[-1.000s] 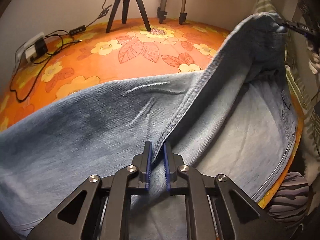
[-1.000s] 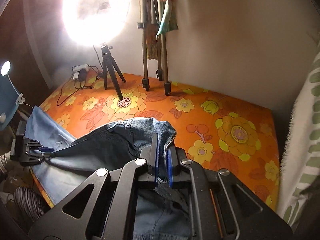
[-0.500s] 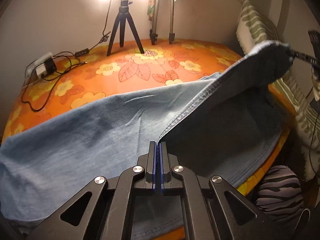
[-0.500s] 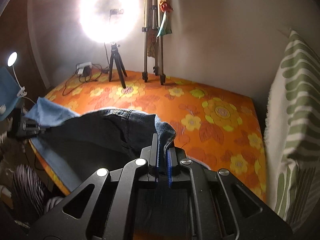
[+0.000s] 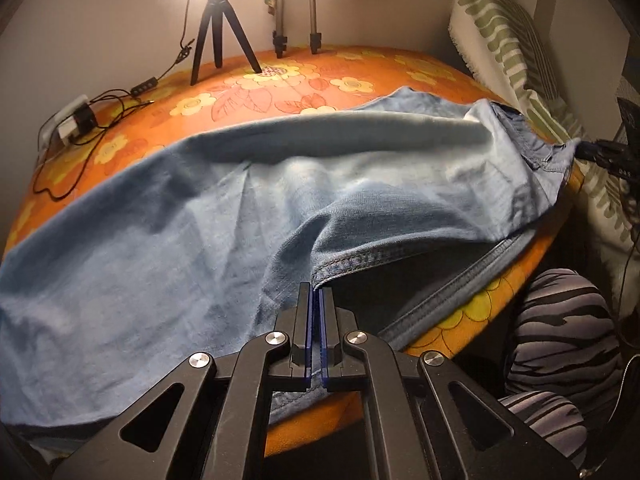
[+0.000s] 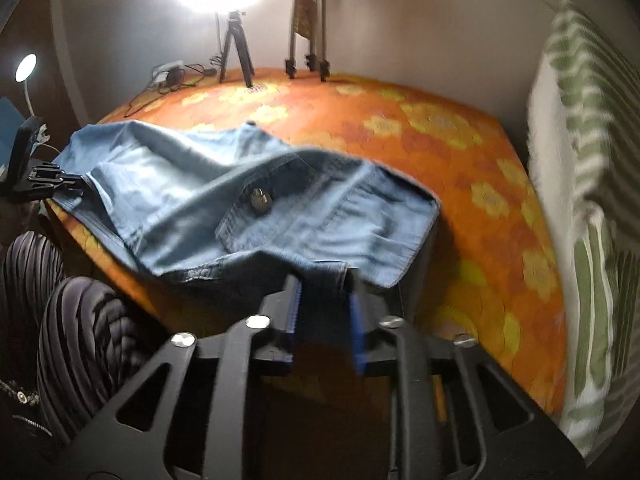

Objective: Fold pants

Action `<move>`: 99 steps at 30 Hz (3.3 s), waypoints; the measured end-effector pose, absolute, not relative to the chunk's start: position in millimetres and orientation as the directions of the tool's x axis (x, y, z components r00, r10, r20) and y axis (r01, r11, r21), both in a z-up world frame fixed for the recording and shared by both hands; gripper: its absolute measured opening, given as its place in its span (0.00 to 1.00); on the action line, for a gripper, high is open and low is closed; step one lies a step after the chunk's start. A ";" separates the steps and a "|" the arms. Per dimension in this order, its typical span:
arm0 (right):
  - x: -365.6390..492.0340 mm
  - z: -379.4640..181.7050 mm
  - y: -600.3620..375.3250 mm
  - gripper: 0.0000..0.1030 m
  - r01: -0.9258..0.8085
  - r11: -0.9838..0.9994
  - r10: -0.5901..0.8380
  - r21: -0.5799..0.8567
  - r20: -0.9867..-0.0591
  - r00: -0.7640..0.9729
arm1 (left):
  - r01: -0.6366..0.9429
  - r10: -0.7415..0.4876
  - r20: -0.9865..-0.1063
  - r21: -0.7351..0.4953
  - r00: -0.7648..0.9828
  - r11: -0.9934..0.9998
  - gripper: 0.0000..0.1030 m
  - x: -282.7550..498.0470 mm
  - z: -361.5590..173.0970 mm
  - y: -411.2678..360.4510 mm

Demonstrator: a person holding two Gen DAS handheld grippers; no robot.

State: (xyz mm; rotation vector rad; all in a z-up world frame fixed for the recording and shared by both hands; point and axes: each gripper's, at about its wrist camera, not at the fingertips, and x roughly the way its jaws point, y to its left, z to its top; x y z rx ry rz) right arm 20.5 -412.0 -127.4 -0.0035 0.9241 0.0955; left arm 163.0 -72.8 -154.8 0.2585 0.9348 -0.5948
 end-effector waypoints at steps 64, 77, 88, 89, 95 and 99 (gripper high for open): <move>156.8 -127.3 -494.0 0.04 0.125 0.955 0.144 0.268 -0.792 0.593 | 0.700 -0.557 -0.754 -0.187 0.348 0.690 0.01 320.4 -139.0 -301.8; 174.0 -163.5 -506.7 0.05 0.149 0.976 0.067 0.156 -0.874 0.481 | 0.678 -0.507 -0.763 -0.125 0.401 0.724 0.01 327.3 -117.1 -287.5; 86.3 -109.5 -470.3 0.37 0.138 0.987 -0.006 0.081 -0.843 0.538 | 0.655 -0.455 -0.761 -0.052 0.463 0.754 0.17 250.9 -79.8 -166.9; 74.1 -107.4 -465.6 0.37 0.133 0.986 0.012 0.099 -0.840 0.542 | 0.660 -0.444 -0.767 -0.037 0.463 0.751 0.18 245.2 -81.8 -161.5; 26.0 -123.9 -431.2 0.37 0.090 0.981 0.105 0.171 -0.864 0.493 | 0.683 -0.404 -0.821 -0.025 0.403 0.730 0.25 199.3 -111.7 -116.4; 13.2 -130.1 -395.8 0.37 -0.039 0.987 0.156 0.157 -0.862 0.482 | 0.714 -0.387 -0.838 0.005 0.385 0.701 0.27 169.6 -127.2 -104.5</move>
